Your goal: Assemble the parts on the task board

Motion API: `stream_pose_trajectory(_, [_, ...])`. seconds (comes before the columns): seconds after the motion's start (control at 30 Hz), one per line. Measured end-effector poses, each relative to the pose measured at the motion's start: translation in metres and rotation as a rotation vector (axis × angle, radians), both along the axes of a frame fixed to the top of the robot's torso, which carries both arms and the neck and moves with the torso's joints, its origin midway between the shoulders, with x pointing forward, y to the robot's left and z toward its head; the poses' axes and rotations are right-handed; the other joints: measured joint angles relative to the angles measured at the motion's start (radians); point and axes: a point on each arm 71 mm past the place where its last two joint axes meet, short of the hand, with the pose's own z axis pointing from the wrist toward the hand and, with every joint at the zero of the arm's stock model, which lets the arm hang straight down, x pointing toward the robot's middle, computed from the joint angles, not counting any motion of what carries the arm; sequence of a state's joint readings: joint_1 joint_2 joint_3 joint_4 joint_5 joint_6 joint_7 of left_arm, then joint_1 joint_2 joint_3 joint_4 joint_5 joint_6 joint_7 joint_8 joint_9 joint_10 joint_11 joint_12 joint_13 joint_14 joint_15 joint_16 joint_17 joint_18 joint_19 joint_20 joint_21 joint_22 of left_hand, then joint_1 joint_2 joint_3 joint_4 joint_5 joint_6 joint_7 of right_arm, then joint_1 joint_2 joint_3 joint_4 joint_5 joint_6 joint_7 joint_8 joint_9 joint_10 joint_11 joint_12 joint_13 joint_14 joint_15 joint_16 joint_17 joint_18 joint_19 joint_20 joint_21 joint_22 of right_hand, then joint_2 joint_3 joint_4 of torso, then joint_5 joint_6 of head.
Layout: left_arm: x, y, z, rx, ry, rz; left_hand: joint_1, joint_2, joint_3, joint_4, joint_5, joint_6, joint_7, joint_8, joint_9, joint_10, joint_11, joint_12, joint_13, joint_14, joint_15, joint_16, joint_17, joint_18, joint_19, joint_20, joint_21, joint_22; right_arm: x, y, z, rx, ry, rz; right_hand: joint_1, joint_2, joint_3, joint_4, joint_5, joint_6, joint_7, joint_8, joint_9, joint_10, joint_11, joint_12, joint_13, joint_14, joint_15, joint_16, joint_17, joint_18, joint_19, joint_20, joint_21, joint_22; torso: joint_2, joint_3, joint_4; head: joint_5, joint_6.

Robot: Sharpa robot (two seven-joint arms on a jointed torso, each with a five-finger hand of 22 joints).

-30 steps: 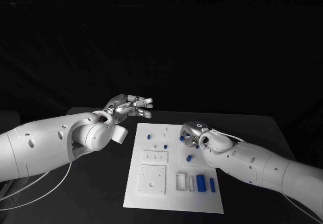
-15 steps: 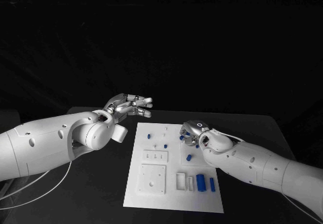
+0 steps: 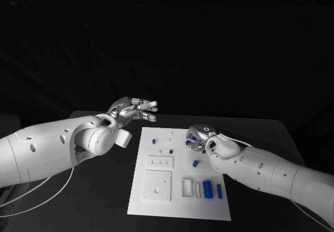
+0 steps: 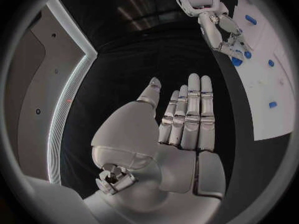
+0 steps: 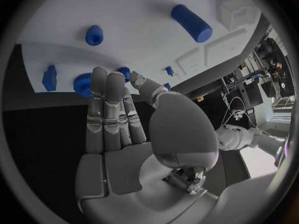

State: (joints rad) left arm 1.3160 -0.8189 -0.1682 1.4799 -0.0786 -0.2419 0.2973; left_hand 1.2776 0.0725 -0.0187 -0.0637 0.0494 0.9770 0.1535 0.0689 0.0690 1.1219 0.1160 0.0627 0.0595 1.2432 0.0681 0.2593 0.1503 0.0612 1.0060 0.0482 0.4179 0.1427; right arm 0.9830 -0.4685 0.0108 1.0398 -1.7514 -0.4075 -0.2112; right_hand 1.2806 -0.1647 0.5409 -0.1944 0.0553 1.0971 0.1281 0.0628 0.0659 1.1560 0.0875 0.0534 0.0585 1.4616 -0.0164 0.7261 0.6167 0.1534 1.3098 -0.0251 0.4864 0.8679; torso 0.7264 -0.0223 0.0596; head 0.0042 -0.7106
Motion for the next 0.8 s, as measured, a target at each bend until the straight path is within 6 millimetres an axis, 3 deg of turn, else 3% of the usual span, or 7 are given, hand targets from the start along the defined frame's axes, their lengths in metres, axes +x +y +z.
stream_pose_trajectory(0.4, [0.0,-0.0007,0.0,0.0,0.001,-0.003,0.0,0.0,0.0,0.0,0.0,0.0,0.0,0.0,0.0,0.0,0.0,0.0,0.0,0.0,0.0,0.0,0.0,0.0,0.0,0.0,0.0,0.0,0.0036,0.0026,-0.0047,-0.008,0.009,-0.012,0.0,0.0,0.032,-0.008,0.007,0.0,0.0,0.0,0.0,0.0,0.0,0.0,0.0,0.0,0.0,0.0,0.0,0.011,0.007,0.0,-0.034,0.081,0.002,0.0,0.0012,0.003,0.0])
stream_pose_trajectory(0.8, [0.0002,-0.0024,0.0007,-0.001,0.002,-0.009,0.0,0.0,0.0,0.0,0.0,0.0,0.0,0.0,0.0,0.0,0.0,0.0,0.0,0.0,0.0,-0.006,0.0,0.0,0.0,0.0,0.0,-0.004,0.0049,0.0017,-0.0096,-0.014,0.024,-0.021,-0.013,0.014,0.055,-0.007,0.013,0.043,-0.015,0.0,0.001,0.063,-0.023,0.0,0.001,-0.007,-0.011,0.004,0.007,0.01,0.019,-0.016,-0.045,0.131,0.001,0.0,0.0004,0.008,-0.006])
